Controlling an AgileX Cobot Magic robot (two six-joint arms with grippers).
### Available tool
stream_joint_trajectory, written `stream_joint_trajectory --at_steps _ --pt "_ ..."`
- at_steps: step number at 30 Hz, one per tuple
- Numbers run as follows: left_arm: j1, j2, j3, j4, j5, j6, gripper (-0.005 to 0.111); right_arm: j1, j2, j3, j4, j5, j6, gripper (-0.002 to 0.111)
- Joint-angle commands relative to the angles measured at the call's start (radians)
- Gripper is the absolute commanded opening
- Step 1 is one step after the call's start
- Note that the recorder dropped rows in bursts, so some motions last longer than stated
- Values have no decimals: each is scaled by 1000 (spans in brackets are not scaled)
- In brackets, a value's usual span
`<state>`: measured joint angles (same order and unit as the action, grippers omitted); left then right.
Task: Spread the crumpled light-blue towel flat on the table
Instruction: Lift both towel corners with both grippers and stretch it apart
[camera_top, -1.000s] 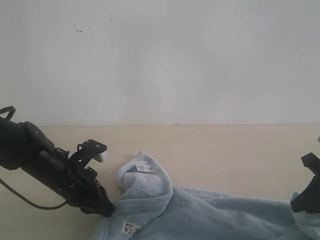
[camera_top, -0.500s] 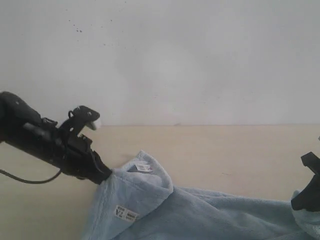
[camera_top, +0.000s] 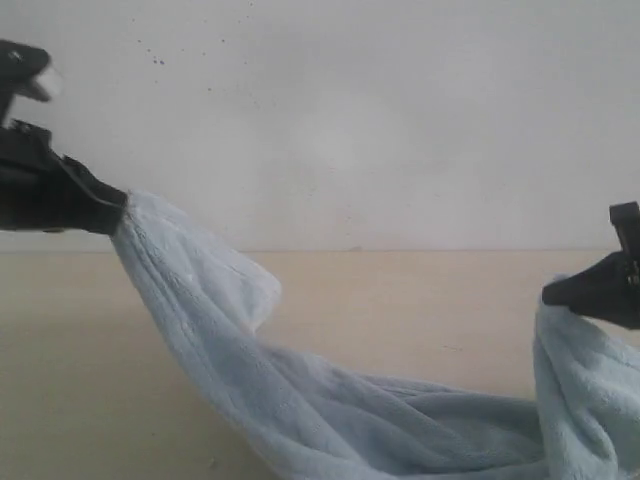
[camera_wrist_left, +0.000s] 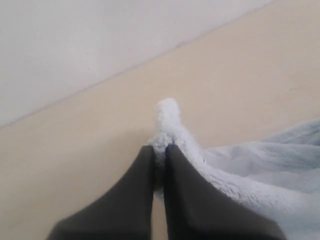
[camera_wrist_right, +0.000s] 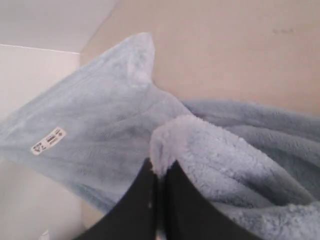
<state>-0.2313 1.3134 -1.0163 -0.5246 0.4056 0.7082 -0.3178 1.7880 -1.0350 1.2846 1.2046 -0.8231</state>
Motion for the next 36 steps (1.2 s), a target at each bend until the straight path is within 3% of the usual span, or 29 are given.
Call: stream_joint_trajectory --at_steps 1,4,8,13,18,28,33,36 --pt "25 -159 7 184 61 -213 4 -1 -99 -79 32 17 -18 0" --pt "57 -266 7 446 101 -482 4 -1 -185 -140 33 17 -8 0" --pt "73 -388 3 841 255 -849 4 -1 -309 -203 108 17 10 0" --pt "71 -524 3 1010 396 -888 4 -1 -482 -264 76 1 26 0" --pt "71 -651 3 1070 486 -888 4 -1 -637 -329 -170 -112 145 0" --pt "71 -759 3 1001 568 -888 4 9 -988 -355 -648 -32 412 0" --pt "31 -744 47 971 412 -895 4 123 -1103 -353 -1021 -117 570 0" --pt "-3 -600 220 950 243 -912 4 239 -1002 -225 -1385 -176 741 0"
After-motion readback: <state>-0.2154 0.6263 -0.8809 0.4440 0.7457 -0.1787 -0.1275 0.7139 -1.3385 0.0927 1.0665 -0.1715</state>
